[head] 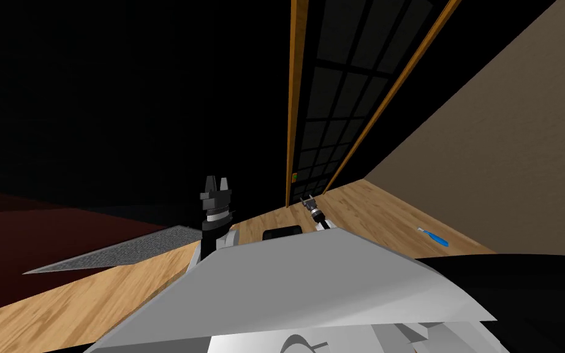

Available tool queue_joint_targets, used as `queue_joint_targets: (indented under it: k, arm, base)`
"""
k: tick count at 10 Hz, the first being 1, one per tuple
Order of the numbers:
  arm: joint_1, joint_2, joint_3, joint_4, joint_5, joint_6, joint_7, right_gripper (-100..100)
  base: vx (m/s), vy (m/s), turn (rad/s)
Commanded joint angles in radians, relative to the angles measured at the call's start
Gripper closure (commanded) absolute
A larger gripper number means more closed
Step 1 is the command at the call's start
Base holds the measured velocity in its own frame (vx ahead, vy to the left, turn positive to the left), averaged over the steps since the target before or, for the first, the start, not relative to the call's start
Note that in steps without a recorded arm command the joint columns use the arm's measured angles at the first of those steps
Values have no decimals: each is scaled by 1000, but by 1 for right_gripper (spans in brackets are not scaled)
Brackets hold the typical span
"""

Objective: Pull the door open

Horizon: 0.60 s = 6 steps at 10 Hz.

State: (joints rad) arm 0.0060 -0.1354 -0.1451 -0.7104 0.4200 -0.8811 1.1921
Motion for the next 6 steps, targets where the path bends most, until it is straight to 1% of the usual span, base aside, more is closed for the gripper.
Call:
queue_joint_targets:
  k: [1, 2, 5, 6]
  arm:
    - [-11, 1, -22, 29, -10, -3, 19, -100]
    - [-10, 2, -43, 35, -20, 4, 31, -100]
    - [-12, 9, -106, 53, -48, 23, 67, -100]
    - [-13, 12, -119, 56, -54, 27, 75, -100]
  base:
    - [2, -1, 128]
    - [17, 0, 147]
    - [59, -20, 236]
    - [105, -39, 198]
